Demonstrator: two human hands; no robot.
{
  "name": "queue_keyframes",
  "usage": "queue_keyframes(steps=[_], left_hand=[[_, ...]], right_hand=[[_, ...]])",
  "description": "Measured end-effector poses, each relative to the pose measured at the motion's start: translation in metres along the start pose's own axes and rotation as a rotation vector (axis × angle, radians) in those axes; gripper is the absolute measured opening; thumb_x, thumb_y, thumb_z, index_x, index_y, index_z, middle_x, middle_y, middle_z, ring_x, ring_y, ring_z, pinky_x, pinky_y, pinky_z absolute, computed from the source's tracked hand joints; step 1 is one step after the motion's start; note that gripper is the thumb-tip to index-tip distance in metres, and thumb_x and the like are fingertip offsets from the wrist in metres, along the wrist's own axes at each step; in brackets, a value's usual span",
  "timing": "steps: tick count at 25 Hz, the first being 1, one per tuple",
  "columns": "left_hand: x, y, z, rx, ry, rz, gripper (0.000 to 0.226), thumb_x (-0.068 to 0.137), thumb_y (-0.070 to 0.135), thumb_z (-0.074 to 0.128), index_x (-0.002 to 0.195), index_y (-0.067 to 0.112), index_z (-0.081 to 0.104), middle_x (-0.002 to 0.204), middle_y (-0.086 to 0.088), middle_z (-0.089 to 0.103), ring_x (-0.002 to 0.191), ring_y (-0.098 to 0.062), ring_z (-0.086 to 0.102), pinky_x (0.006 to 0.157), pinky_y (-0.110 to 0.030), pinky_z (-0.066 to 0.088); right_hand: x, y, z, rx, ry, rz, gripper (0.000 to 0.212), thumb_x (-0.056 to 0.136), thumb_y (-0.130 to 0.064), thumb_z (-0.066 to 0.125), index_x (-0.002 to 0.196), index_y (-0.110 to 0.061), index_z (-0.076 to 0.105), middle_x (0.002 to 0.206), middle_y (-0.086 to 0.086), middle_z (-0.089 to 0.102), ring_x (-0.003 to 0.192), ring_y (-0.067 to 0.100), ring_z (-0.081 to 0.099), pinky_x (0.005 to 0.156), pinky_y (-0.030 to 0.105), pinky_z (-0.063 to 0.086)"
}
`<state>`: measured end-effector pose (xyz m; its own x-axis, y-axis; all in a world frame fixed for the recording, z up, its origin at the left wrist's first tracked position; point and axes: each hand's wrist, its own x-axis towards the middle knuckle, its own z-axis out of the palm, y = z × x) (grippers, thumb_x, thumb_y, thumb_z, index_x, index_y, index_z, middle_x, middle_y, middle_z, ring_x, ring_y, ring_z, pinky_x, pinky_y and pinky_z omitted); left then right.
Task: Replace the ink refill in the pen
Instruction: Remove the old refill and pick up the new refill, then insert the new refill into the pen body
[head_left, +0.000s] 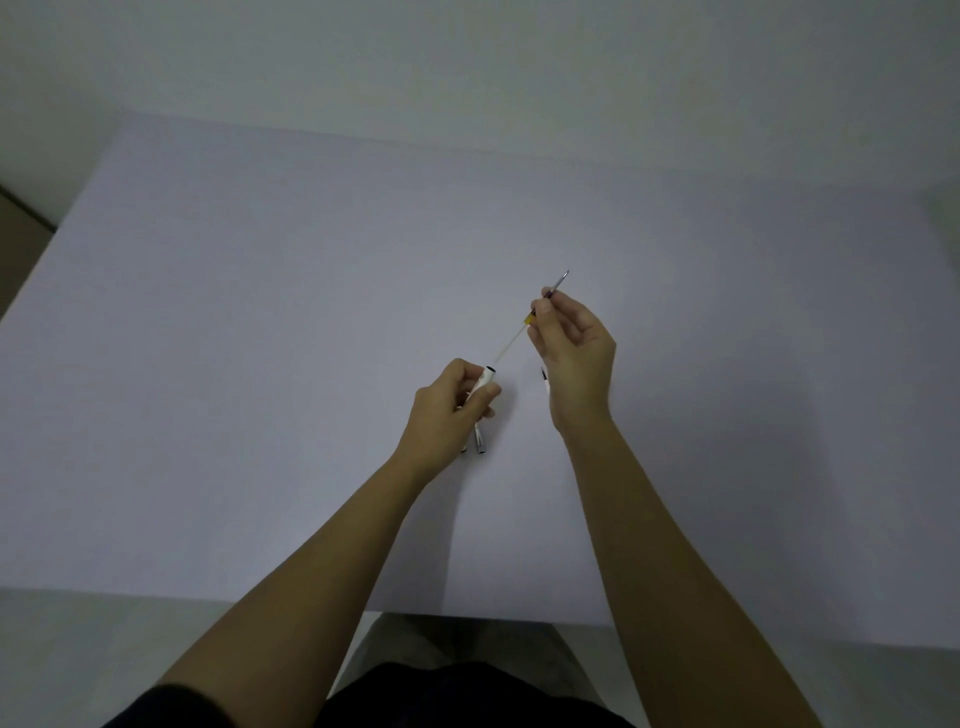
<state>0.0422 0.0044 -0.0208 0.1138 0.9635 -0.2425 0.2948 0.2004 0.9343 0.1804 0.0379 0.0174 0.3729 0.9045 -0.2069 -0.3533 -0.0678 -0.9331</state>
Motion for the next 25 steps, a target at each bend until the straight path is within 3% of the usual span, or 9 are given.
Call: queue_keyframes(steps=[10, 12, 15, 17, 19, 22, 25], left_hand=[[-0.009, 0.006, -0.004, -0.008, 0.000, 0.059, 0.010, 0.090, 0.033, 0.057, 0.094, 0.024, 0.054, 0.092, -0.002, 0.068, 0.071, -0.008, 0.068, 0.074, -0.043, 0.056], [-0.010, 0.008, -0.006, 0.001, 0.010, 0.092, 0.007, 0.091, 0.033, 0.055, 0.095, 0.027, 0.053, 0.092, 0.001, 0.066, 0.069, -0.007, 0.067, 0.068, -0.034, 0.056], [-0.011, 0.013, -0.008, 0.007, 0.042, 0.131, 0.006, 0.092, 0.034, 0.053, 0.097, 0.033, 0.054, 0.090, 0.012, 0.062, 0.064, -0.001, 0.065, 0.054, -0.011, 0.048], [-0.012, 0.014, -0.011, -0.005, 0.087, 0.121, 0.003, 0.091, 0.033, 0.053, 0.093, 0.034, 0.055, 0.084, 0.013, 0.063, 0.061, 0.000, 0.062, 0.051, -0.006, 0.043], [-0.013, 0.013, -0.015, 0.023, 0.128, 0.117, 0.005, 0.090, 0.031, 0.052, 0.088, 0.033, 0.056, 0.077, 0.010, 0.066, 0.061, -0.002, 0.059, 0.052, -0.011, 0.043], [-0.013, 0.010, -0.021, 0.073, 0.145, 0.157, 0.007, 0.091, 0.029, 0.052, 0.091, 0.030, 0.059, 0.080, 0.008, 0.065, 0.075, -0.014, 0.063, 0.063, -0.026, 0.049], [-0.014, 0.006, -0.027, 0.087, 0.149, 0.206, 0.010, 0.091, 0.026, 0.055, 0.097, 0.027, 0.063, 0.083, 0.012, 0.061, 0.079, -0.013, 0.066, 0.070, -0.026, 0.051]], right_hand=[[-0.013, 0.001, 0.002, -0.058, -0.046, -0.039, 0.012, 0.086, -0.011, 0.064, 0.096, -0.017, 0.068, 0.089, -0.009, 0.072, 0.084, 0.003, 0.069, 0.074, 0.017, 0.053], [-0.016, 0.004, 0.002, -0.090, -0.071, -0.034, 0.012, 0.086, -0.011, 0.064, 0.097, -0.016, 0.068, 0.092, -0.005, 0.071, 0.084, 0.004, 0.069, 0.074, 0.018, 0.054], [-0.022, 0.008, 0.004, -0.127, -0.093, -0.019, 0.011, 0.085, -0.012, 0.065, 0.094, -0.018, 0.068, 0.092, -0.004, 0.071, 0.084, 0.005, 0.069, 0.075, 0.020, 0.055], [-0.024, 0.010, 0.006, -0.142, -0.113, -0.002, 0.010, 0.084, -0.012, 0.066, 0.092, -0.019, 0.068, 0.090, -0.003, 0.071, 0.084, 0.007, 0.069, 0.076, 0.022, 0.055], [-0.026, 0.013, 0.007, -0.185, -0.155, 0.015, 0.009, 0.084, -0.013, 0.066, 0.091, -0.019, 0.068, 0.087, -0.003, 0.072, 0.084, 0.008, 0.069, 0.076, 0.022, 0.055], [-0.028, 0.016, 0.009, -0.245, -0.202, 0.048, 0.010, 0.087, -0.024, 0.063, 0.089, -0.018, 0.071, 0.082, -0.006, 0.072, 0.083, 0.007, 0.069, 0.077, 0.022, 0.055], [-0.026, 0.017, 0.011, -0.289, -0.141, 0.033, 0.014, 0.088, -0.028, 0.062, 0.087, -0.018, 0.072, 0.080, -0.006, 0.071, 0.079, 0.006, 0.068, 0.082, 0.028, 0.057]])
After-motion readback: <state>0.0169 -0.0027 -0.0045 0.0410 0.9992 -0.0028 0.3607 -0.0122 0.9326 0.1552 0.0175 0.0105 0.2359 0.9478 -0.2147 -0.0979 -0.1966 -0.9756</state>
